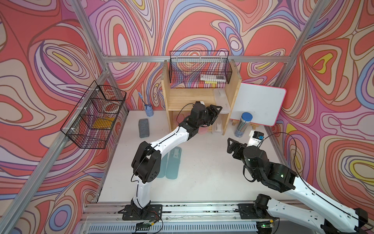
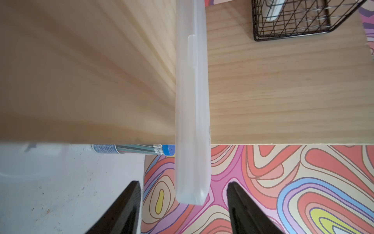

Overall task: Remove the pencil cases from the shelf
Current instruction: Pick up the pencil case from the shelf.

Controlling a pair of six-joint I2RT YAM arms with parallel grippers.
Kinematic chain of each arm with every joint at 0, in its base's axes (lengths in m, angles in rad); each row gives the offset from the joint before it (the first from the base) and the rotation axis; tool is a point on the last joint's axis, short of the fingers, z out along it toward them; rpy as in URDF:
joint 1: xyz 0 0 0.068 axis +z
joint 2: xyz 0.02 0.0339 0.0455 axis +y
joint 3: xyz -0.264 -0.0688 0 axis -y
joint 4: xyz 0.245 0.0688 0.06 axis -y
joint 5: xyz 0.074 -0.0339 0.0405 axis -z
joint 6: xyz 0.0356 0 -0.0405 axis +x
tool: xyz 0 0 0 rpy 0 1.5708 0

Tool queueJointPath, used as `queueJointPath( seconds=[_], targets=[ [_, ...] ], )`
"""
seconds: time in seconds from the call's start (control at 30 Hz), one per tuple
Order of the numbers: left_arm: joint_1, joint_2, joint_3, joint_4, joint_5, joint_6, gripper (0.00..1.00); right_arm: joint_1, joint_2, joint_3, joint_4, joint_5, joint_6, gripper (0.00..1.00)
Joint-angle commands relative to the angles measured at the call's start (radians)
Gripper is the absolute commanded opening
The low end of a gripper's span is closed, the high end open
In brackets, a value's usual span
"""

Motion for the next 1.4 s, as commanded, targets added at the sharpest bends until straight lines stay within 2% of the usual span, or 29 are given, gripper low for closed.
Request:
queueJointPath(
  seconds=[0.0,0.6,0.9,1.13,1.37],
  targets=[
    [-0.006,0.034,0.053,0.032,-0.001,0.010,0.61,-0.002,-0.021,-0.009,-0.029,0.036,-0.012,0.95],
    [-0.006,0.076,0.092,0.058,0.011,-0.002,0.26,-0.002,-0.051,-0.020,-0.062,0.052,-0.007,0.94],
    [-0.006,0.030,0.049,0.081,0.023,0.002,0.13,-0.003,-0.046,-0.026,-0.098,0.044,0.036,0.94],
    [-0.006,-0.102,-0.091,0.090,0.039,0.026,0.10,-0.002,-0.029,-0.026,-0.090,0.006,0.051,0.93],
    [0.034,-0.332,-0.361,0.094,0.094,0.040,0.07,-0.004,0.026,-0.033,0.019,-0.178,0.042,0.93]
  ],
)
